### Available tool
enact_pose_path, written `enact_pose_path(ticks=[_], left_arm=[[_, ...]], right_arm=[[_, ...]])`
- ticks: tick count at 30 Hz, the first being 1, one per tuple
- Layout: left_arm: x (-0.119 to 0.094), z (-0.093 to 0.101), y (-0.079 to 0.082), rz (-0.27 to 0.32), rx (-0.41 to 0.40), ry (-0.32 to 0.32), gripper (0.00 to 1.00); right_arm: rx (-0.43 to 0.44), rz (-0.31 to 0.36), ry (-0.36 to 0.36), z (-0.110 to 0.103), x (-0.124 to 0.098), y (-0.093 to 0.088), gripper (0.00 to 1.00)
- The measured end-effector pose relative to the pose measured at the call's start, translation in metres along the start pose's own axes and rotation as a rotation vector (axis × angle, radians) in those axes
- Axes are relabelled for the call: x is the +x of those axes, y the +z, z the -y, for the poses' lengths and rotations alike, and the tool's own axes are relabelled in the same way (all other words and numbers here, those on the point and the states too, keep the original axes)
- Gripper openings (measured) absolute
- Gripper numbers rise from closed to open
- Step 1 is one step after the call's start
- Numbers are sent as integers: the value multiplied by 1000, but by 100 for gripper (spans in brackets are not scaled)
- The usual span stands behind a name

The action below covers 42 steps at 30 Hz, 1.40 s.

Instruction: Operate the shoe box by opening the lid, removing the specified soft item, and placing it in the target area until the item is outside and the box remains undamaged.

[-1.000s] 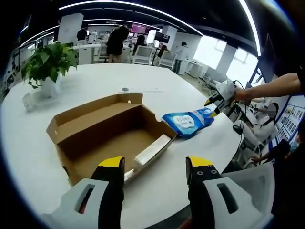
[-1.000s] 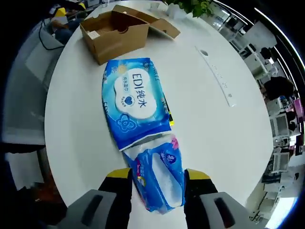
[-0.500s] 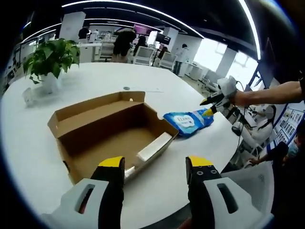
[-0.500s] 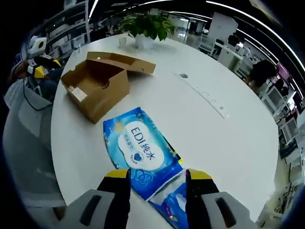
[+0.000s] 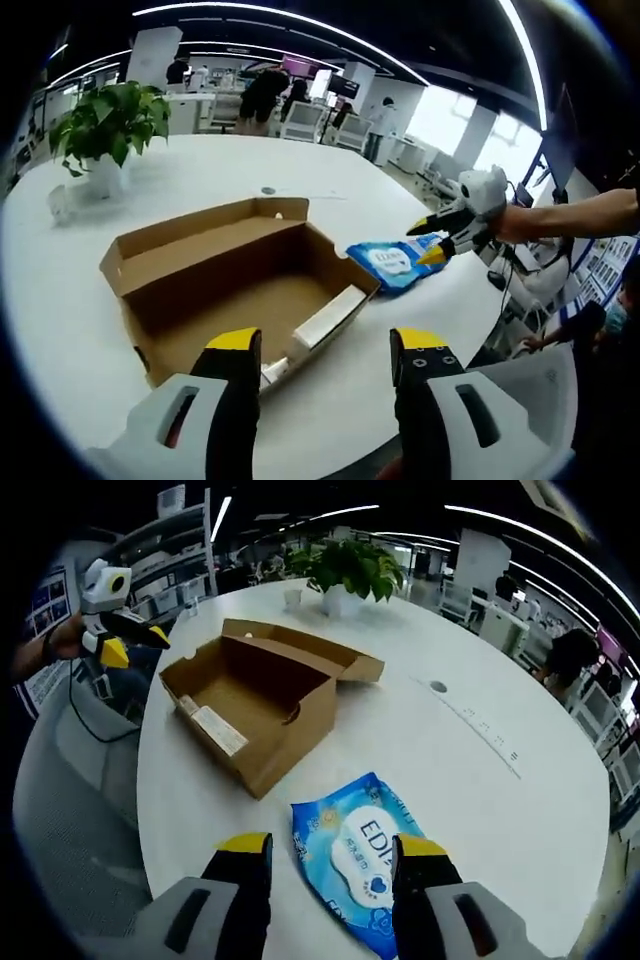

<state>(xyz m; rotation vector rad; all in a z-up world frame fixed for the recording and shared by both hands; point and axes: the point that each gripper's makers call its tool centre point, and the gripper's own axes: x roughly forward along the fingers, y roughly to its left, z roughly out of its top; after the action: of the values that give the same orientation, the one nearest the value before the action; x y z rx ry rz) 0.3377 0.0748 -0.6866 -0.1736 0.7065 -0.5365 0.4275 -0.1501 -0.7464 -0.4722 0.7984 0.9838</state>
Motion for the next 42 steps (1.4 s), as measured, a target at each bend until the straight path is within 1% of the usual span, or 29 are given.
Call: enact_pose_path(ticks=[3,9,19,25,30,35,38,42], left_arm=[[-1,0,-1,0,-2,0,53],[-3,-2,-4,5,-13,4,53],[-4,-3,-7,9,-25,0,53],[-6,-8,-9,12,-30,3,53],[-7,-14,-11,17,-43,6,53],[-6,-15,-12,23,-52,8,53],[-7,-14,-13,27,-60,9,53],[-8,-14,-18,29,-70,10,53]], right_arm=[[-19,0,18,-10,6,4,46],[-30,8,38,-21,13,14,46],[-76,5,67,-31,24,31,46],[-106,4,81,-34,29,45,45],[-123,4,111,-40,35,59,46],[-168,-10,144,-48,42,68,46],[-207,-19,164,-52,48,77,46],[-268,-44,196,-58,55,85,46]])
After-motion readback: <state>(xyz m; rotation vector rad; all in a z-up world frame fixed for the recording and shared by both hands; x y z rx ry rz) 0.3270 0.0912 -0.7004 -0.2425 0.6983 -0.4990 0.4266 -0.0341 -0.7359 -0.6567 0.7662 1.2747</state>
